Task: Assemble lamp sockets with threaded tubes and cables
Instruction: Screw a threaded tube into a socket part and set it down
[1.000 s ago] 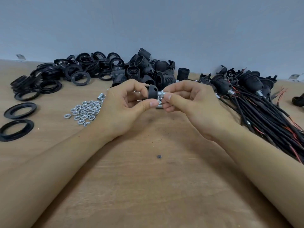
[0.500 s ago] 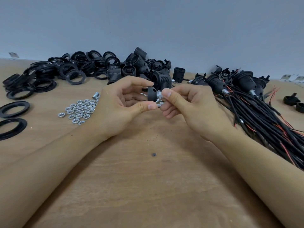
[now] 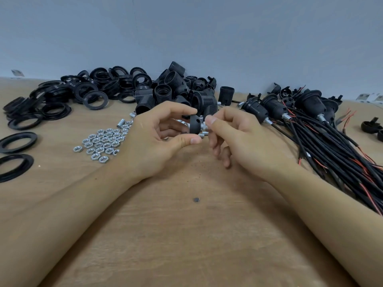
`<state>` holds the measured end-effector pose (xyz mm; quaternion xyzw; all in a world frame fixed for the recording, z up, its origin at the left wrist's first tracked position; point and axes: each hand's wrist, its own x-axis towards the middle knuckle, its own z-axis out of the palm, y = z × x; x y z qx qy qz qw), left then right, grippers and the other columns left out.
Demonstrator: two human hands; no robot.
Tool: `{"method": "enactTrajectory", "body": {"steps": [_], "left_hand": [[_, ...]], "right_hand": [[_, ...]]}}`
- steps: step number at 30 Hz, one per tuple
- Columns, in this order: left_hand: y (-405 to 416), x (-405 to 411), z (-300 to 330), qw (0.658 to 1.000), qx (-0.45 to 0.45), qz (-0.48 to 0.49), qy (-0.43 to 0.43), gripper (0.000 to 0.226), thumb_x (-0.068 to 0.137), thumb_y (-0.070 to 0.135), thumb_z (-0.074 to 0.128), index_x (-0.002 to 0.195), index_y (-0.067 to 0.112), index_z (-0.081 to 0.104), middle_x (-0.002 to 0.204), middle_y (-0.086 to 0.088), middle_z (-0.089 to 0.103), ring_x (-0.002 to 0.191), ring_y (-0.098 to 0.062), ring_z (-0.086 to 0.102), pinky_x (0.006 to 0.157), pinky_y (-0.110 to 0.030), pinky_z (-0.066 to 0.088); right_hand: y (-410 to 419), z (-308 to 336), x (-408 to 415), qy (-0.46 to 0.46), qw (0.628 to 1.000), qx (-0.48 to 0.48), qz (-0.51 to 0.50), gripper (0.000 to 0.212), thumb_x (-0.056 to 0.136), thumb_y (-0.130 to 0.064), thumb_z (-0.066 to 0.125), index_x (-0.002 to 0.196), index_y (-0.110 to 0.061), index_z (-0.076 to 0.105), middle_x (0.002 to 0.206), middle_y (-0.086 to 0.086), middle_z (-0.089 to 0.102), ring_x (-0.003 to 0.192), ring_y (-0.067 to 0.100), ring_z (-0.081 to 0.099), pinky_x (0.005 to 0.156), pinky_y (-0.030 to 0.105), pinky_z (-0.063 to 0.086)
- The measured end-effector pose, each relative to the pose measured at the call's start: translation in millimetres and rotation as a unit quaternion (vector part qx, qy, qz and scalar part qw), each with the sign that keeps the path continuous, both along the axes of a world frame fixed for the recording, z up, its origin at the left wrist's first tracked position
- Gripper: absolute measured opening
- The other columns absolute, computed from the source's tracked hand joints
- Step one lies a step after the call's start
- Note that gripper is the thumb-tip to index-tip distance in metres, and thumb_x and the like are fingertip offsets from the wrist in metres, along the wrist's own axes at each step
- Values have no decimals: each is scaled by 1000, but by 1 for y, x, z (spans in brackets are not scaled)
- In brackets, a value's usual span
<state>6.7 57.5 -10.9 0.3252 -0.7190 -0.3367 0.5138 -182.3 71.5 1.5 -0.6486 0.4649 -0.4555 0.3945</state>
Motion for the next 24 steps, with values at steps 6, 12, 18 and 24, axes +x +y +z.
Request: {"method": "enactTrajectory", "body": {"steps": [6,12,18,24], "left_hand": [[-1,2,-1,1000,-4,10,2,44,70,20,84,110,28,66,106,0,70,90,-18,71,87,-38,59],[-2,3,0,1000,-6,5,5,45,71,21,84,111,27,66,107,-1,70,90,-21,71,85,-35,59],[-1,1,0,1000,-7,6,0,44,70,21,84,111,26,66,106,-3,70,88,-18,70,84,-33,58],[1,1,0,1000,-11,1,-1,46,69,35,82,111,28,66,107,-3,70,87,-19,70,84,-35,59]], "right_hand": [[1,2,4,2,1000,21,-17,60,94,-64,43,68,-14,63,52,8,60,43,23,51,37,24,38],[-1,1,-1,-20,999,12,45,30,92,-37,56,71,-15,61,54,5,58,42,18,48,36,18,32],[-1,0,2,9,999,39,34,50,90,-63,48,78,-16,63,55,3,59,42,19,48,37,22,34],[2,1,3,4,998,33,50,48,95,-53,48,65,-18,60,49,4,55,40,17,46,37,21,34]]}}
